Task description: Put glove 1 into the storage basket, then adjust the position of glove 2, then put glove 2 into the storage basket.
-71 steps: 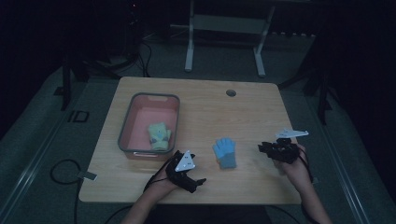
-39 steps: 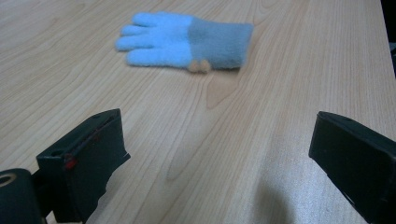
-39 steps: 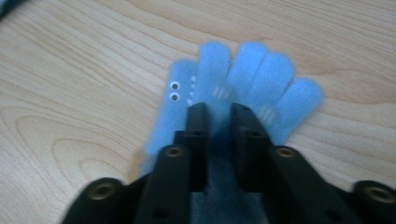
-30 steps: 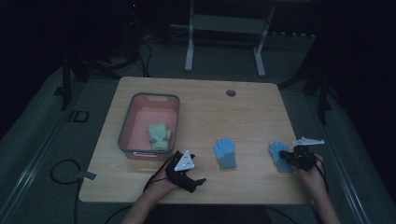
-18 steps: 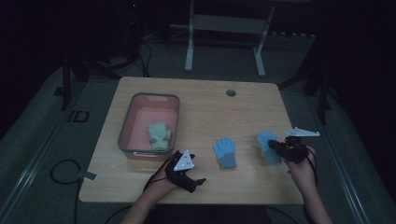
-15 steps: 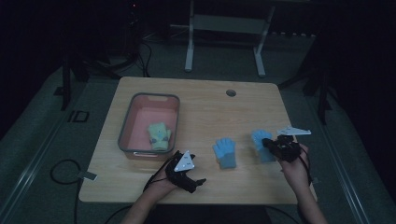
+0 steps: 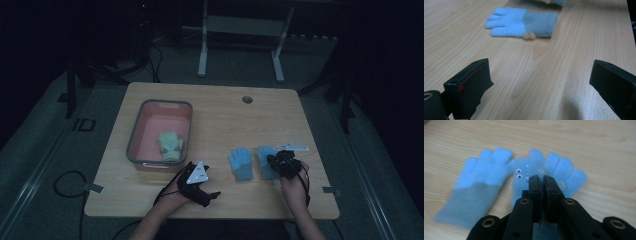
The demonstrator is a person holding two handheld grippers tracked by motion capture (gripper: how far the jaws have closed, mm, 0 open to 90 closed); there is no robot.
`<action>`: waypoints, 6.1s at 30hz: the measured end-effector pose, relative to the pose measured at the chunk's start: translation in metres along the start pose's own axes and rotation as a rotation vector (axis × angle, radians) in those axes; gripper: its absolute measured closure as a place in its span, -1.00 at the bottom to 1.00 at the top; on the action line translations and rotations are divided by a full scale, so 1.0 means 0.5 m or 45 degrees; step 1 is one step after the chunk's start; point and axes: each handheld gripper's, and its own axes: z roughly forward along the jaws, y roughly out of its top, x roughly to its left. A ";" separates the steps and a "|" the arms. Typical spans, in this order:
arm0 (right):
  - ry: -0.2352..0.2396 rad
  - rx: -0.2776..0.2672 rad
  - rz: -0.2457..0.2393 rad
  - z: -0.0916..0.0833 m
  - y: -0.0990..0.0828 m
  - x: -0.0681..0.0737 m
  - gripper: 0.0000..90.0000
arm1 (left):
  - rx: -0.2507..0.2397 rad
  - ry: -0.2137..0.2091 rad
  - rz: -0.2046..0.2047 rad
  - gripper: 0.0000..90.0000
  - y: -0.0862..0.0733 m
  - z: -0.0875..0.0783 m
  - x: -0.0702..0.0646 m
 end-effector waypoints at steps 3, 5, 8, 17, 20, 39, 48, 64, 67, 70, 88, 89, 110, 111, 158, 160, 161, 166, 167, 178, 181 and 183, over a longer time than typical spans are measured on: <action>-0.023 0.026 0.019 0.013 -0.012 -0.003 0.89 | 0.002 -0.001 0.000 -0.92 0.000 0.000 0.000; -0.032 0.047 0.032 0.025 -0.020 -0.008 0.85 | 0.003 0.000 0.002 -0.92 0.001 0.001 0.000; -0.032 0.068 0.035 0.037 -0.026 -0.011 0.79 | 0.003 -0.001 0.005 -0.92 0.001 0.002 0.000; -0.030 0.081 0.042 0.050 -0.033 -0.017 0.59 | 0.000 -0.004 0.006 -0.92 0.000 0.001 0.000; -0.006 0.082 0.046 0.044 -0.029 -0.020 0.58 | -0.001 -0.004 0.007 -0.92 0.000 0.001 0.000; 0.289 0.090 -0.300 0.013 -0.011 -0.087 0.46 | 0.001 -0.005 0.007 -0.92 0.001 0.001 0.000; 0.308 0.102 -0.310 0.036 -0.045 -0.099 0.43 | 0.001 -0.007 0.008 -0.92 0.000 0.001 0.001; 0.247 0.042 -0.274 -0.002 0.005 -0.063 0.90 | 0.004 -0.010 0.008 -0.92 0.000 0.001 0.000; 0.265 0.020 -0.279 -0.014 0.021 -0.053 0.90 | 0.006 -0.012 0.007 -0.92 0.000 0.001 0.000; 0.361 -0.049 -0.300 -0.032 0.050 -0.025 0.89 | 0.006 -0.013 0.006 -0.92 0.000 0.001 0.001; 0.642 0.028 -0.441 0.017 0.074 0.040 0.89 | 0.006 0.006 0.020 -0.92 0.000 0.001 0.000; 0.650 0.047 -0.453 0.025 0.071 0.041 0.89 | 0.006 0.005 0.019 -0.92 0.000 0.001 0.000; 0.626 0.142 -0.439 0.079 0.048 0.043 0.59 | 0.010 0.050 0.018 -0.92 0.005 0.003 -0.005; 0.622 0.127 -0.435 0.073 0.050 0.042 0.53 | 0.014 0.054 0.017 -0.92 0.006 0.003 -0.006; 0.578 -0.172 -0.222 0.009 0.042 -0.048 -0.70 | 0.081 -0.036 -0.012 -0.90 0.041 0.021 -0.028; 0.568 -0.160 -0.226 0.006 0.045 -0.047 -0.76 | 0.071 -0.054 -0.006 -0.90 0.046 0.023 -0.030; 0.573 -0.158 -0.223 0.005 0.045 -0.047 -0.76 | 0.072 -0.062 0.002 -0.90 0.049 0.024 -0.032; 0.595 -0.147 -0.226 0.001 0.048 -0.049 -0.66 | 0.077 -0.067 0.045 -0.89 0.064 0.030 -0.038; 0.589 -0.148 -0.221 0.001 0.049 -0.050 -0.62 | 0.080 -0.072 0.076 -0.89 0.074 0.036 -0.041; 0.590 -0.086 -0.199 0.015 0.078 -0.047 0.29 | 0.092 -0.123 0.252 -0.62 0.133 0.092 -0.048; 0.593 -0.078 -0.187 0.023 0.083 -0.044 0.32 | 0.104 -0.142 0.303 -0.42 0.152 0.112 -0.044; 0.588 -0.068 -0.175 0.030 0.085 -0.042 0.37 | 0.129 -0.167 0.336 -0.27 0.161 0.130 -0.045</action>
